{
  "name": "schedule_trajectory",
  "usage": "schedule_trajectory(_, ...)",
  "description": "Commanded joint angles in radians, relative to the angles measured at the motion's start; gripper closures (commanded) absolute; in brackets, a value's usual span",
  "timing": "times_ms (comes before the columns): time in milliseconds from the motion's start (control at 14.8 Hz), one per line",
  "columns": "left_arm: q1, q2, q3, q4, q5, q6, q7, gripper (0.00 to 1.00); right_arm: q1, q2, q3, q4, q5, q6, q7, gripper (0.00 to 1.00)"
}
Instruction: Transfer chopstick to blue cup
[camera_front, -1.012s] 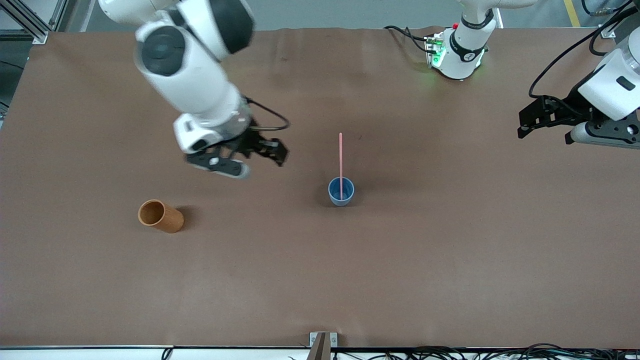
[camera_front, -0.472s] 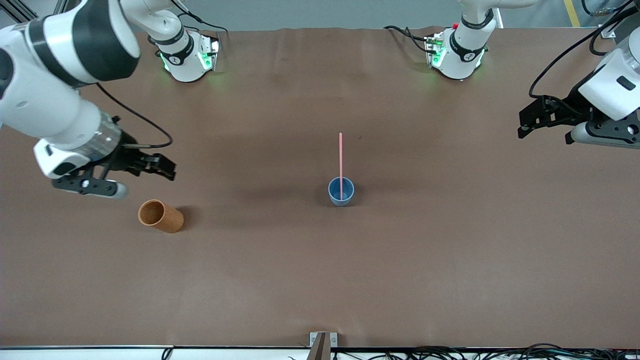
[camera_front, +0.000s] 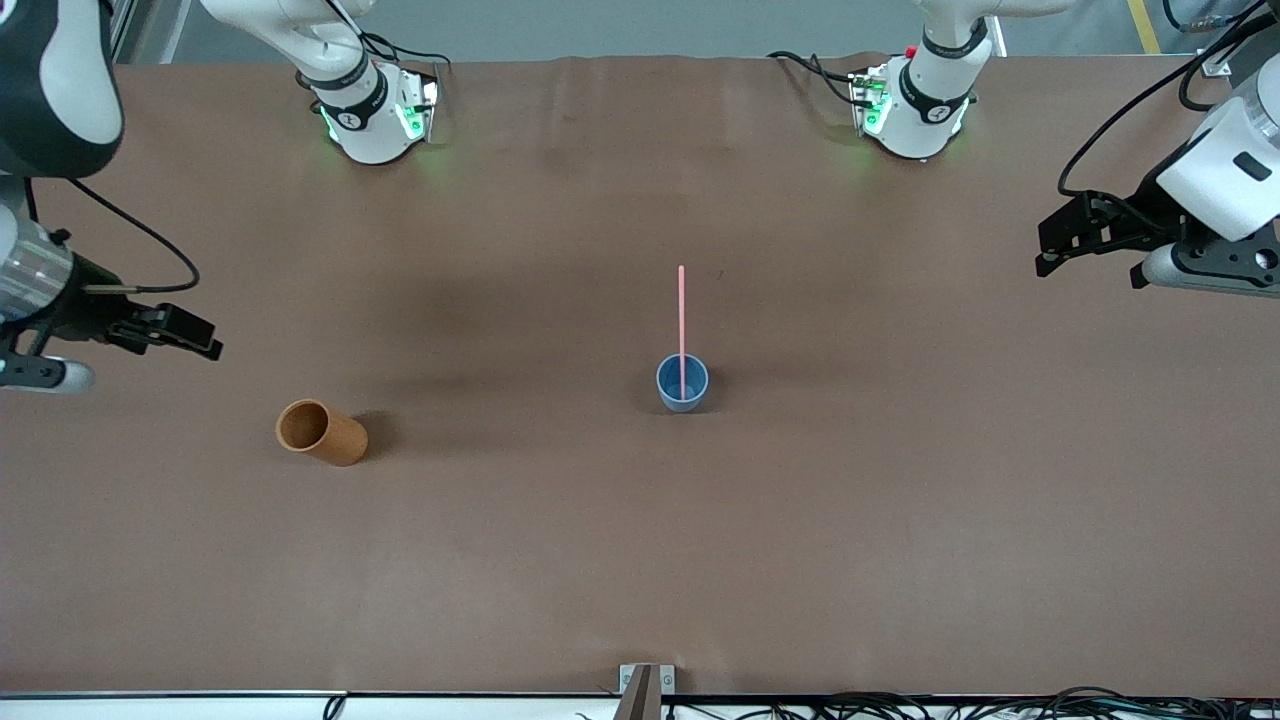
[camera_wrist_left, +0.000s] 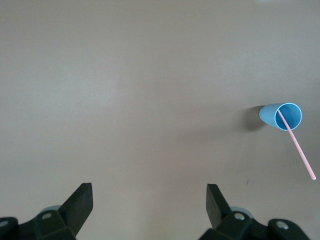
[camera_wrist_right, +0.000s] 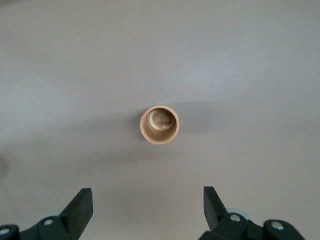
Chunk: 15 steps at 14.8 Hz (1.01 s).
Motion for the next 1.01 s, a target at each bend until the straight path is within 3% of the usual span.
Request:
schedule_trajectory(0,0.000,0.000,0.001,0.015,-0.014,-0.017,-0.010,0.00,-0.018,-0.062,0.021,0.003,-0.064,-0.024,-0.045,0.00)
schedule_trajectory(405,0.001,-0.001,0.003,0.015,-0.005,-0.017,-0.010,0.00,-0.049,-0.059,0.022,0.203,-0.089,-0.234,-0.053,0.00)
schedule_trajectory(742,0.001,-0.001,0.001,0.015,-0.007,-0.017,-0.008,0.00,-0.042,-0.084,0.025,0.189,-0.075,-0.363,-0.053,0.00)
schedule_trajectory(945,0.001,-0.001,0.001,0.015,-0.011,-0.017,-0.008,0.00,-0.043,-0.142,0.027,0.104,-0.082,-0.331,-0.055,0.00)
